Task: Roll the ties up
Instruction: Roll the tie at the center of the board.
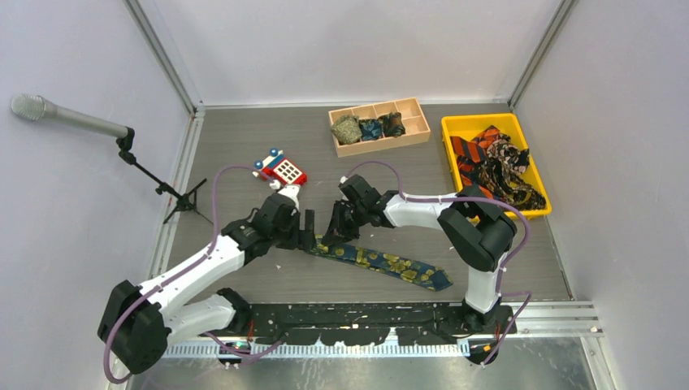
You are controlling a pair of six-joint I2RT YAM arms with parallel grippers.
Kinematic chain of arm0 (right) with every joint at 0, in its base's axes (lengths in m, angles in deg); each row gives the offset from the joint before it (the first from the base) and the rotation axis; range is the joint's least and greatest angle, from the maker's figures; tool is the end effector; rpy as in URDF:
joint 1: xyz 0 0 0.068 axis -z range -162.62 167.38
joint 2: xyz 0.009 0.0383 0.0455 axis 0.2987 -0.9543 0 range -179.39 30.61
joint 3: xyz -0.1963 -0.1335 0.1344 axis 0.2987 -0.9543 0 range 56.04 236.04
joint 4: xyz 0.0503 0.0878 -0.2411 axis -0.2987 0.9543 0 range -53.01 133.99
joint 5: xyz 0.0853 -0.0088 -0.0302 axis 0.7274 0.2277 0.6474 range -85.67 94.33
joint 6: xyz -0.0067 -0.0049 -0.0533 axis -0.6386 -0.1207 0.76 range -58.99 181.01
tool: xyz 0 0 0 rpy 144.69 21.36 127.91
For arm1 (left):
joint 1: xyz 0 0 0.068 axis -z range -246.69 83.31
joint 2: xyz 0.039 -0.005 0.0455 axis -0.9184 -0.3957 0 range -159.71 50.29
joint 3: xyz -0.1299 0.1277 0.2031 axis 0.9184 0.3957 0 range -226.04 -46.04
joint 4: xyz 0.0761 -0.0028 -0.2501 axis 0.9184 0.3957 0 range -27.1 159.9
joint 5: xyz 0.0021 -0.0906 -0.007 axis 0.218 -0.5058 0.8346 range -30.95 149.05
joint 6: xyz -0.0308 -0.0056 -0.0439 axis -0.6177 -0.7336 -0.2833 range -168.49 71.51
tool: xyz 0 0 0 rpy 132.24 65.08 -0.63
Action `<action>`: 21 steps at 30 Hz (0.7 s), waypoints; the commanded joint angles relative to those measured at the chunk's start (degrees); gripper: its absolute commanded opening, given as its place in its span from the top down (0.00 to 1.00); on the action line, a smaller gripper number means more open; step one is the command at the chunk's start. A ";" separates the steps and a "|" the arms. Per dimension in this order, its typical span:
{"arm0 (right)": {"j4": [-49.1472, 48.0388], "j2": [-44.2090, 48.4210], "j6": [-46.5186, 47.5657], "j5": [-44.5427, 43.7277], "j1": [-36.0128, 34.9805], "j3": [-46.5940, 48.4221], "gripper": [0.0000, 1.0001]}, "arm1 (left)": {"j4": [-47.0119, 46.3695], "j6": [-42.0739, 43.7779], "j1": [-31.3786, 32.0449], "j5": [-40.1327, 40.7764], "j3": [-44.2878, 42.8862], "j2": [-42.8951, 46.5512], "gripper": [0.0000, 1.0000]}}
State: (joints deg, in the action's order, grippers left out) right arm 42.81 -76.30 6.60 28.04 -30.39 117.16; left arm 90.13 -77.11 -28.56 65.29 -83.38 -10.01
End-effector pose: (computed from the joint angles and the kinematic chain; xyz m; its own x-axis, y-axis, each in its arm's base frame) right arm 0.2427 0.2887 0.1487 -0.9944 0.0123 -0.1053 -0.0639 0.7225 0.6884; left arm 0.1661 -0.1255 0.2185 -0.7981 0.0211 -0.6021 0.2013 0.9513 -0.2334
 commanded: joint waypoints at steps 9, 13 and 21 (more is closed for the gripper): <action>-1.21 -1.17 -0.64 -1.04 -0.57 -2.81 0.86 | -12.39 -4.21 -12.78 -24.87 8.85 2.61 0.21; -1.52 -1.44 -0.71 -0.95 -0.52 -3.03 0.86 | -15.89 -5.45 -15.85 -29.01 10.60 0.85 0.22; -1.54 -1.74 -0.86 -0.77 -0.58 -3.03 0.86 | -21.05 -7.16 -19.57 -34.45 12.13 -4.36 0.29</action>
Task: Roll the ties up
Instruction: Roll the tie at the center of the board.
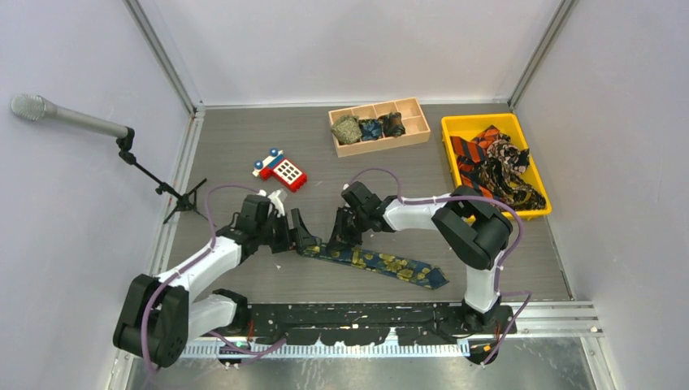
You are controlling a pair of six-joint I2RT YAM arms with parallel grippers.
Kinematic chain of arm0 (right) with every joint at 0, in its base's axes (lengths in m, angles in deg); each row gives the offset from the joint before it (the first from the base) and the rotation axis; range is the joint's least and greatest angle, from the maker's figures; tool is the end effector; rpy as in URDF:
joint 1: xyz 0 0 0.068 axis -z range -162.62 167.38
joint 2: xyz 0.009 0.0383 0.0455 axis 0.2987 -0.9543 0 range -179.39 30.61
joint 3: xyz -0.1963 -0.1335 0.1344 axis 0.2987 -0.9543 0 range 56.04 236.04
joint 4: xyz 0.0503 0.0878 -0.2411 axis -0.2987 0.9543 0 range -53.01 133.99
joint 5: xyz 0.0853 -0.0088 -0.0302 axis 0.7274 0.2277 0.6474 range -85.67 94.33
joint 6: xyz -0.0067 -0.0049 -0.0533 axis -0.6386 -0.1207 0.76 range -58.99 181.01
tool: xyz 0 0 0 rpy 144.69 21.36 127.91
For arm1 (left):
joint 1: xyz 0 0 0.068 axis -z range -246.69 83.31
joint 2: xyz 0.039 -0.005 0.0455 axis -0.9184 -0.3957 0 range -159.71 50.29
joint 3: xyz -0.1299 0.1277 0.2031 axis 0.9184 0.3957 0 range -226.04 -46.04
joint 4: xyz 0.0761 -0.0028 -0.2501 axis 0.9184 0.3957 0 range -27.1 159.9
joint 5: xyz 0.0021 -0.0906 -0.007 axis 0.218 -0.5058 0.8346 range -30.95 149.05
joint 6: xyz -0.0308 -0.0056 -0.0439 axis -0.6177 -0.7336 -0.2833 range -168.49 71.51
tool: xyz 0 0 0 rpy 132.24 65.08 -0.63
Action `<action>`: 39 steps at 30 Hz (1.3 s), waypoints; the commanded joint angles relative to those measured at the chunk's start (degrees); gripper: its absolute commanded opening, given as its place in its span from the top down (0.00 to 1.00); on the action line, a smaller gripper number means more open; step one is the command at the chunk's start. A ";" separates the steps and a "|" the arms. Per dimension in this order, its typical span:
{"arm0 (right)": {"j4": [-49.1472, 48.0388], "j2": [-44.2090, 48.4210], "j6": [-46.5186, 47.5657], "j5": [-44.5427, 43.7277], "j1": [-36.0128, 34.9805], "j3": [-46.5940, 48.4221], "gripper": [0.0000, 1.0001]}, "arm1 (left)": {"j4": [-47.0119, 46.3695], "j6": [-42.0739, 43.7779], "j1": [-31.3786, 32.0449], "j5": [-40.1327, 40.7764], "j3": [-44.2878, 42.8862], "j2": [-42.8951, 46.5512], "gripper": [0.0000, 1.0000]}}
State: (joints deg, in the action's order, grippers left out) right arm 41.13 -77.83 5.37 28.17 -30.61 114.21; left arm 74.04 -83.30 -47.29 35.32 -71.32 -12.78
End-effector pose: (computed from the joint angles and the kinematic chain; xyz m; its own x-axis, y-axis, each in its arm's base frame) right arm 0.2358 0.2833 0.1272 -0.9982 0.0201 -0.0573 -0.0232 0.7457 0.6659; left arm 0.1846 -0.0803 0.1659 -0.8997 -0.2373 -0.3664 0.0485 0.7798 -0.6241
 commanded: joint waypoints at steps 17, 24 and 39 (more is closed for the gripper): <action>5.46 4.92 2.27 -1.09 -0.40 3.20 0.86 | -1.00 1.86 -0.94 -0.25 -0.34 -1.89 0.42; 9.66 8.12 3.49 -0.72 -0.76 6.65 0.85 | 0.54 2.64 -0.94 1.92 -0.58 -1.46 0.47; 6.97 -0.05 2.63 0.30 -2.64 11.72 0.85 | 0.84 2.99 -0.94 2.11 -0.64 -1.17 0.47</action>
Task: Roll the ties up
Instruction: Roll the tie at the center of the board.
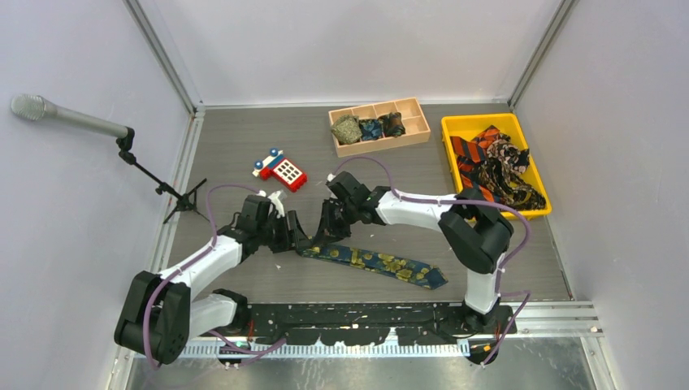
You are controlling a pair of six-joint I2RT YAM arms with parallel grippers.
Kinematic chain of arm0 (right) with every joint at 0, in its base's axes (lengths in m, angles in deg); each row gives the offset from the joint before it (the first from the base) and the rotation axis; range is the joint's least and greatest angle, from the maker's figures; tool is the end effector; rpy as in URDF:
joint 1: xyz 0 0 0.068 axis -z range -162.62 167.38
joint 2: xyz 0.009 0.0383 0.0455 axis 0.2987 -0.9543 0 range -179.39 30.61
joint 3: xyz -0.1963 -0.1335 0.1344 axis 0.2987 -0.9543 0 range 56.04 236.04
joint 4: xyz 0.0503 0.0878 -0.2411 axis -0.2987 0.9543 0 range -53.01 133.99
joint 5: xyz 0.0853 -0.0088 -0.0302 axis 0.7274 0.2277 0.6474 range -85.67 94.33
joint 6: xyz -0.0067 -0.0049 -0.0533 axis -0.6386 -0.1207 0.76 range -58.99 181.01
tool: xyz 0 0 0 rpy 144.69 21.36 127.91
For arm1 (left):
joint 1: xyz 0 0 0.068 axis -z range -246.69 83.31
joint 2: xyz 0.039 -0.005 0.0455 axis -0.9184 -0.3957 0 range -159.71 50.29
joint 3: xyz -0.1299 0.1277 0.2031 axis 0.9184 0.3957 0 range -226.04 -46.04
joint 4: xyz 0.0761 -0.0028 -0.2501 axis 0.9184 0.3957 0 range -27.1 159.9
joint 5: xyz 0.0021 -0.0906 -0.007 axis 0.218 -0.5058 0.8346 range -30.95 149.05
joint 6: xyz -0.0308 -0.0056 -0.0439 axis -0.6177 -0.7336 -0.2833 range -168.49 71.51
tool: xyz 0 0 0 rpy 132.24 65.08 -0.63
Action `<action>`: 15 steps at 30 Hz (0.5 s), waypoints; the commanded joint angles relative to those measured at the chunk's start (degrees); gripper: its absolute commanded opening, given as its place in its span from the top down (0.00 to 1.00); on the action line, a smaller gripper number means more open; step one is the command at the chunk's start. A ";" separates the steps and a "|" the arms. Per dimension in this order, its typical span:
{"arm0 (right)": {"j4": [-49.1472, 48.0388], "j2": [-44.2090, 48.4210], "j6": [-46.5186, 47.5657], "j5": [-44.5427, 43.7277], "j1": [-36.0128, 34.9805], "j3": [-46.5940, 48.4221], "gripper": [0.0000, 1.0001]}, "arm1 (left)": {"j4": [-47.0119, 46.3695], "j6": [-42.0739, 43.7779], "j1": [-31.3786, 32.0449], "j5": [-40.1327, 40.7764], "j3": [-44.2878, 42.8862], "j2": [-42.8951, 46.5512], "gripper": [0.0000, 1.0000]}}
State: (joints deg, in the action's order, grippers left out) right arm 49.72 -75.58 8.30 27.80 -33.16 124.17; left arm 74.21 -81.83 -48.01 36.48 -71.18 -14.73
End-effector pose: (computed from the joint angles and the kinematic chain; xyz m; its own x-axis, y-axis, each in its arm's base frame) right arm 0.2375 0.3109 0.1806 -0.9890 -0.0533 -0.1377 -0.1343 0.7114 0.6899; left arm 0.1869 -0.0777 0.1585 -0.9044 -0.2300 -0.3594 0.0318 0.8036 -0.5943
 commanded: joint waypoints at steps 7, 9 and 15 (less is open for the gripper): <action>-3.77 -5.72 -1.00 1.02 -0.08 0.73 0.85 | 0.74 1.50 -0.22 0.46 -1.20 1.05 0.42; -4.37 -6.20 -1.17 1.18 -0.08 0.28 0.85 | 1.11 1.52 -0.22 0.27 -1.66 1.39 0.35; -5.13 -7.03 -1.41 1.33 -0.06 -0.35 0.85 | 3.60 1.92 -0.22 2.33 -2.51 2.97 0.15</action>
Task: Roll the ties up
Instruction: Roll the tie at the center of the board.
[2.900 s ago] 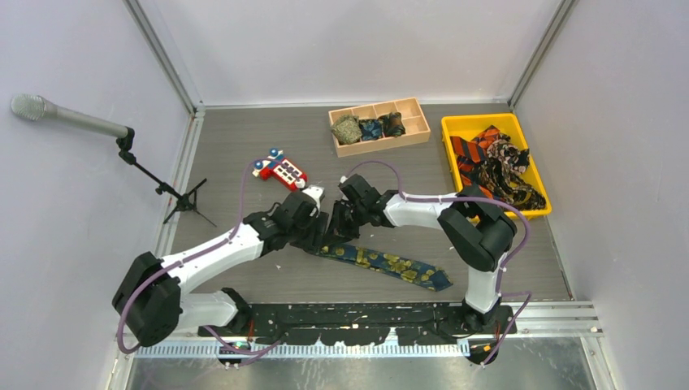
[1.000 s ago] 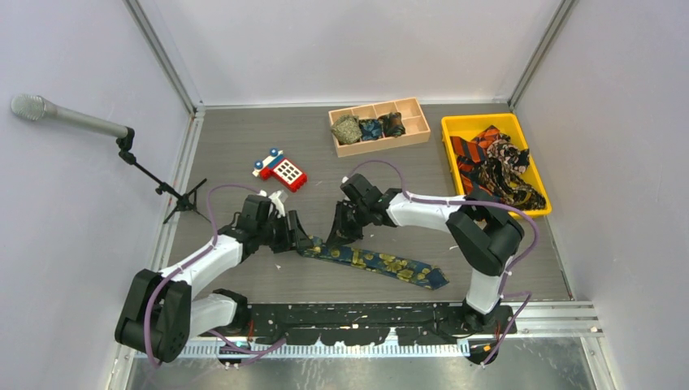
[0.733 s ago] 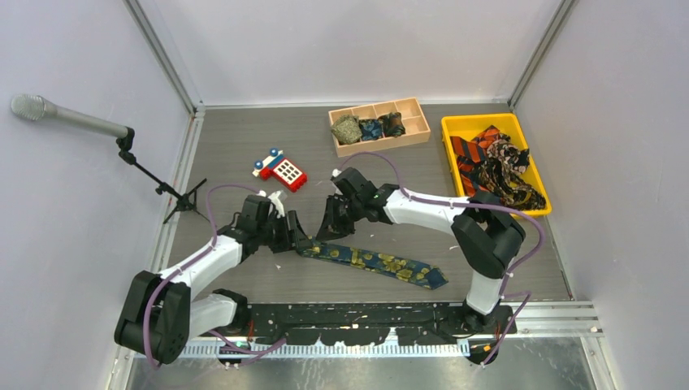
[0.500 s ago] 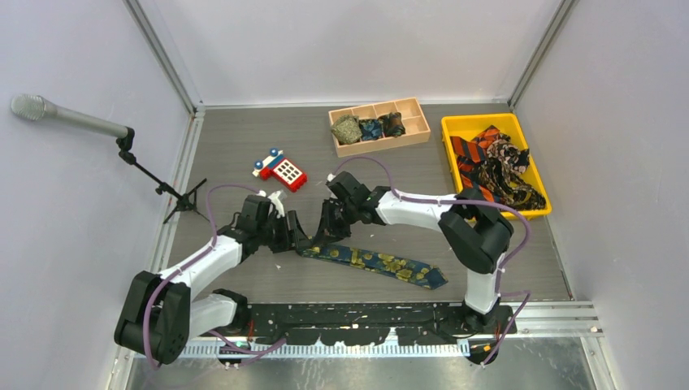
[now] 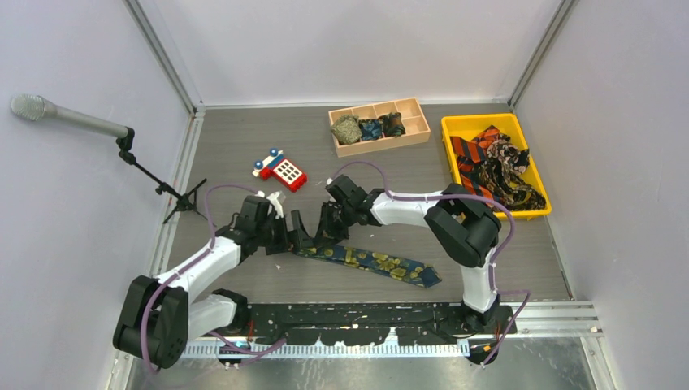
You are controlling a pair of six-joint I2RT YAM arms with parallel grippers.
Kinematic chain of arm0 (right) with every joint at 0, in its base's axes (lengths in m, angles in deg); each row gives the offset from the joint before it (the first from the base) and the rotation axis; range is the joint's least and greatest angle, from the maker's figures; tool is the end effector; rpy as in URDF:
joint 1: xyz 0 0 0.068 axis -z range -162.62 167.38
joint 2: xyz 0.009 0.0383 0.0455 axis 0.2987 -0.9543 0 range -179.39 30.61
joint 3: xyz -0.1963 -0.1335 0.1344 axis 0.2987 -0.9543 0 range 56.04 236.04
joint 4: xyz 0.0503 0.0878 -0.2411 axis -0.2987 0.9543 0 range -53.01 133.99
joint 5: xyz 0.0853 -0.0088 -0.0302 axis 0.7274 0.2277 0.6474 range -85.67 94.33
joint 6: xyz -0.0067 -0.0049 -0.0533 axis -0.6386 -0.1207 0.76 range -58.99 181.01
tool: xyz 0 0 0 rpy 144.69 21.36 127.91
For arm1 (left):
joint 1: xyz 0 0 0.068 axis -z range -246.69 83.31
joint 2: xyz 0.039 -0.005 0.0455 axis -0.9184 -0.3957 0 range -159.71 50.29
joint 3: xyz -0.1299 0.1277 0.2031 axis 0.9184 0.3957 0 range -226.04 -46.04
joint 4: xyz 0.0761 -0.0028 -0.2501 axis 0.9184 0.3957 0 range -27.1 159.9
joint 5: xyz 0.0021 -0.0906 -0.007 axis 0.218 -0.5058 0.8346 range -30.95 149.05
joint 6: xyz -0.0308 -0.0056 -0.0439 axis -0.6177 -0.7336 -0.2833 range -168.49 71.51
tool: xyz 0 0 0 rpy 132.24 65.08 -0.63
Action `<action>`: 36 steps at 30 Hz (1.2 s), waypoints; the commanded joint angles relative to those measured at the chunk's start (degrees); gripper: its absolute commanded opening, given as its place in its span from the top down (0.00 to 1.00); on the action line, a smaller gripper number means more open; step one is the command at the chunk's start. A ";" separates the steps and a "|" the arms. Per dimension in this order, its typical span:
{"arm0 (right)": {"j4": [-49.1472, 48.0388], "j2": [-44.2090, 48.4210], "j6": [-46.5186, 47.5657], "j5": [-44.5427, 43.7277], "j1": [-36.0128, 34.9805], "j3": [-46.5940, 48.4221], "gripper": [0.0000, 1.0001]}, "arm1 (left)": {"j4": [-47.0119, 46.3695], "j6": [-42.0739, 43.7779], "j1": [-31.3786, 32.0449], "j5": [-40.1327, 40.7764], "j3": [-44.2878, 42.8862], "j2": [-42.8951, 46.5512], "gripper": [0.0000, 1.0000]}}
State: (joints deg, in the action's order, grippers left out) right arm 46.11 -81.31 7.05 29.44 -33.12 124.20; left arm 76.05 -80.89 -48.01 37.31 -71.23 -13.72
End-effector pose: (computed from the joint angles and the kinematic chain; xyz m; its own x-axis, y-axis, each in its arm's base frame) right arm 0.2435 0.3192 0.1475 -0.9951 -0.0560 -0.0816 -0.0969 0.7201 0.6870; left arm 0.1840 -0.0762 0.1597 -0.9052 -0.2194 -0.3640 0.0339 0.8164 -0.5765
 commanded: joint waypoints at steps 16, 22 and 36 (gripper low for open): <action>-3.26 -2.75 -0.84 0.10 -0.12 -1.56 0.85 | 0.49 0.09 -0.22 -0.88 -0.72 0.40 0.32; -3.39 -3.13 -0.93 0.19 -0.06 -1.25 0.86 | 0.02 0.21 -0.14 -0.81 -0.25 -0.45 0.41; 1.28 1.38 1.57 -1.22 -0.06 -0.96 0.85 | 5.79 2.63 3.51 7.11 -4.34 0.37 0.59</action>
State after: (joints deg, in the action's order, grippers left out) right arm 44.54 -83.63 6.92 29.79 -33.08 122.91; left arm 79.07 -80.39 -46.31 40.59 -72.63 -13.99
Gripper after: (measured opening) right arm 0.146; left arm 0.434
